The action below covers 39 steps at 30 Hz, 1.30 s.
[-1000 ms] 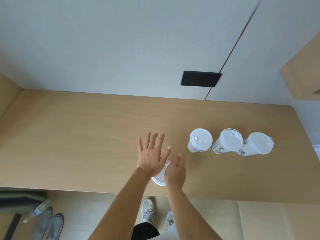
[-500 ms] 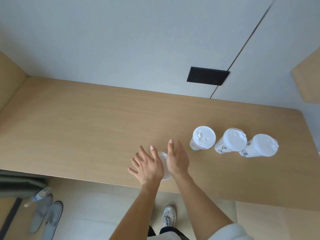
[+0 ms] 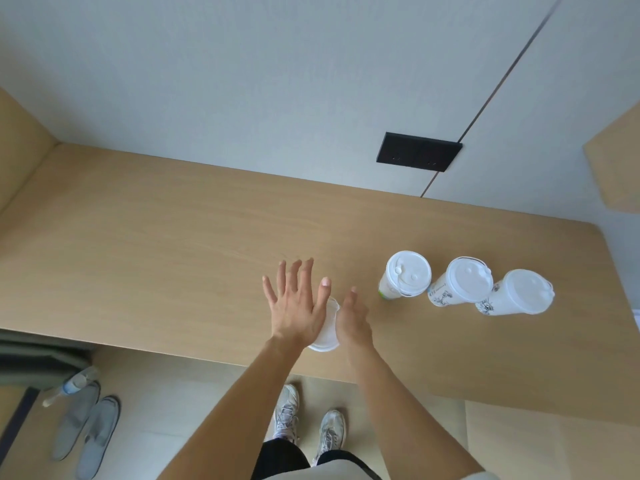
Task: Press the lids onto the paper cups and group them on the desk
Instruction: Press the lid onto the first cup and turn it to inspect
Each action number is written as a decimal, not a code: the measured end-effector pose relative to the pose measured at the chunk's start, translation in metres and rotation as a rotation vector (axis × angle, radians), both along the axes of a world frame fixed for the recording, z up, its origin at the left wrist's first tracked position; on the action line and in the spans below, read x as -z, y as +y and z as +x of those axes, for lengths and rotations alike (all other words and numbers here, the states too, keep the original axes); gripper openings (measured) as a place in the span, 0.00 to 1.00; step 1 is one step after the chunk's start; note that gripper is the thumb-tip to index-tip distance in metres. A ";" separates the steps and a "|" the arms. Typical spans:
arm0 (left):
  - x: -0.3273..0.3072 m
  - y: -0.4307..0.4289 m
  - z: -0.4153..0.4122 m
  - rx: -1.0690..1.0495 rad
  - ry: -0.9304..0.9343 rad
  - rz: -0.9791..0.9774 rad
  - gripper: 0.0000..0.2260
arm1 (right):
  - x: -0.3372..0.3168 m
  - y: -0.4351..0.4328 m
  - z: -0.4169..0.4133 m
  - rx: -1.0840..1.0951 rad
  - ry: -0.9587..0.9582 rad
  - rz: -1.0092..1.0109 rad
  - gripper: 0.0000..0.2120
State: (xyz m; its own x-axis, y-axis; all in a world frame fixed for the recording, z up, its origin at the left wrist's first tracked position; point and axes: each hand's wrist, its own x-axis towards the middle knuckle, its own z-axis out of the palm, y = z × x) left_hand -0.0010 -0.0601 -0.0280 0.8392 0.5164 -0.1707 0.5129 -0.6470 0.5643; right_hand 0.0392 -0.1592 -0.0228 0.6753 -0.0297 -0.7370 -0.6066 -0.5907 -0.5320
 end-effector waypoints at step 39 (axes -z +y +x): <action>0.012 0.034 -0.082 0.104 0.230 -0.438 0.36 | -0.017 -0.001 -0.025 -0.437 -0.727 -0.060 0.25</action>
